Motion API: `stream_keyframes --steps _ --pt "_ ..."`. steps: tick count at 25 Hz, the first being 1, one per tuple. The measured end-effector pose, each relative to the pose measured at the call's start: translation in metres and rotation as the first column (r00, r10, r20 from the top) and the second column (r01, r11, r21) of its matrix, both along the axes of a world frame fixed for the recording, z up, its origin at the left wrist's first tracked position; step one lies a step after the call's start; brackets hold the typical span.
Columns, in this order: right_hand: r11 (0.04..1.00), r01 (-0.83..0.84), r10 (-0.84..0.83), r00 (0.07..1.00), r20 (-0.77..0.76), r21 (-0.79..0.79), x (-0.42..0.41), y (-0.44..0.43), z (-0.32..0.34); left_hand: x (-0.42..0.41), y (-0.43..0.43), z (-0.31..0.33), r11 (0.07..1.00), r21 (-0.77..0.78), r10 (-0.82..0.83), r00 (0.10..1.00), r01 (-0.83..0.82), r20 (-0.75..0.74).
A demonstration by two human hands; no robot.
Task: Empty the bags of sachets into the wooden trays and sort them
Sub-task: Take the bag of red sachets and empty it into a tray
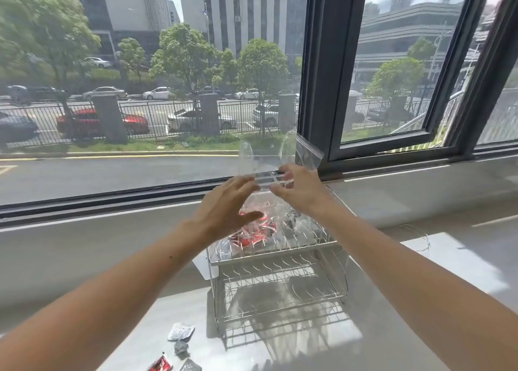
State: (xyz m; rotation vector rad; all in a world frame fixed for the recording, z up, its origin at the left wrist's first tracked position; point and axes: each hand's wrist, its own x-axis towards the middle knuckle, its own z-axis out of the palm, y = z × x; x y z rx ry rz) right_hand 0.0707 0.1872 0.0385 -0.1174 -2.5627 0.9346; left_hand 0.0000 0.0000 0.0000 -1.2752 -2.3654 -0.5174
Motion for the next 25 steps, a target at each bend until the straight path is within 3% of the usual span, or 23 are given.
stream_keyframes --steps 5,10,21,25 --pt "0.998 -0.027 0.027 1.000 -0.006 0.059 -0.018 0.015 -0.005 -0.004 0.015 0.003 0.993 -0.115 0.009 0.984 -0.030 -0.177" --pt "0.994 -0.045 0.042 0.999 -0.034 -0.098 -0.032 0.034 -0.009 -0.003 0.021 0.002 0.985 -0.166 0.028 0.985 -0.057 -0.171" --pt "0.853 -0.163 0.107 0.984 -0.141 -0.496 -0.042 0.035 0.028 0.004 0.018 0.042 0.969 0.047 0.246 0.947 -0.241 -0.207" --pt "0.811 -0.246 0.129 0.960 -0.248 -0.531 -0.032 0.021 0.058 0.014 0.003 0.076 0.950 0.151 0.302 0.924 -0.273 -0.233"
